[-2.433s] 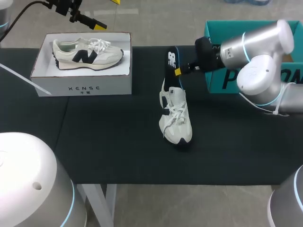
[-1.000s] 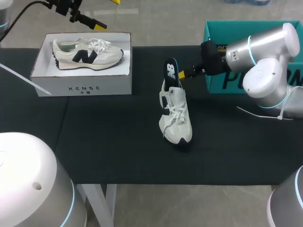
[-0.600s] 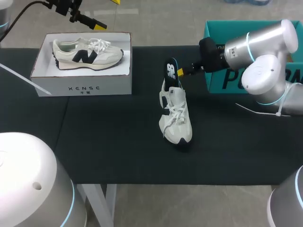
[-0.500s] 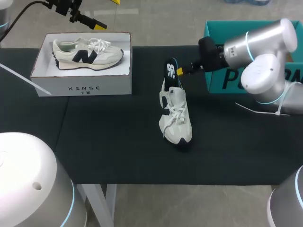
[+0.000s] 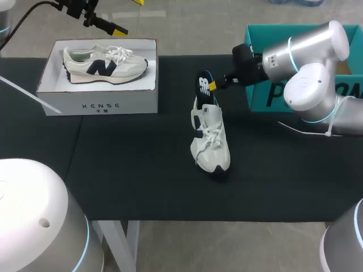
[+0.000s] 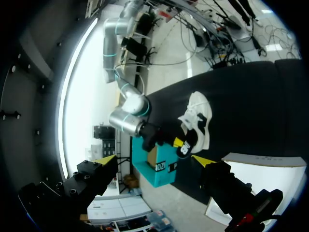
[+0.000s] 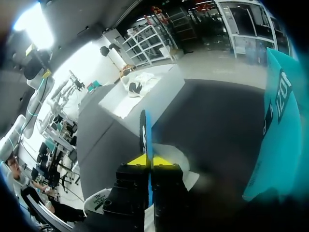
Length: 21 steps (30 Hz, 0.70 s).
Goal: Take the shoe out of the shoebox, open the shoe tongue, remove and reinsert the insole, then place the shoe into the shoebox
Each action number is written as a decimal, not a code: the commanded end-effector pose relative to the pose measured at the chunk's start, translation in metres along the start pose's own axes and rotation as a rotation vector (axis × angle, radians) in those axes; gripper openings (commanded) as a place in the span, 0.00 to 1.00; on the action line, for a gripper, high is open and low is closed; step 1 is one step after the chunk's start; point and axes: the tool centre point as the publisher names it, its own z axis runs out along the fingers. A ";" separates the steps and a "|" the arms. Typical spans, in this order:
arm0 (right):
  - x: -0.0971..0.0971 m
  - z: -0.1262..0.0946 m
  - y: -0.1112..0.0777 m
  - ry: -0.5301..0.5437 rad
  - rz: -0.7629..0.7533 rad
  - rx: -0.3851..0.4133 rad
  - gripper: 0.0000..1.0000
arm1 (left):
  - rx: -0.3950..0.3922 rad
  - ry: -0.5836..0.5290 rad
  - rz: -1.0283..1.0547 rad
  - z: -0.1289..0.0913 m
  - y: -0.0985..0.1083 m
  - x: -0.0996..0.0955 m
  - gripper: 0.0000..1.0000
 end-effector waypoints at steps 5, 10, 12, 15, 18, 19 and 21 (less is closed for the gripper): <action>0.009 0.017 -0.014 0.023 0.025 -0.009 0.00 | 0.001 0.005 0.001 0.000 0.000 0.000 1.00; 0.016 0.020 -0.028 0.031 0.054 -0.015 0.00 | 0.001 0.005 0.001 0.000 0.000 0.000 1.00; 0.017 0.020 -0.032 0.032 0.061 -0.012 0.00 | 0.001 0.005 0.001 0.000 0.000 0.000 1.00; 0.021 0.020 -0.040 0.029 0.081 -0.011 0.00 | 0.001 0.005 0.001 0.000 0.000 0.000 1.00; 0.022 0.020 -0.047 0.029 0.096 -0.007 0.00 | 0.001 0.005 0.001 0.000 0.000 0.000 1.00; 0.023 0.020 -0.049 0.029 0.099 -0.008 0.00 | 0.001 0.005 0.001 0.000 0.000 0.000 1.00; 0.025 0.021 -0.052 0.032 0.106 -0.009 0.00 | 0.001 0.005 0.001 0.000 0.000 0.000 1.00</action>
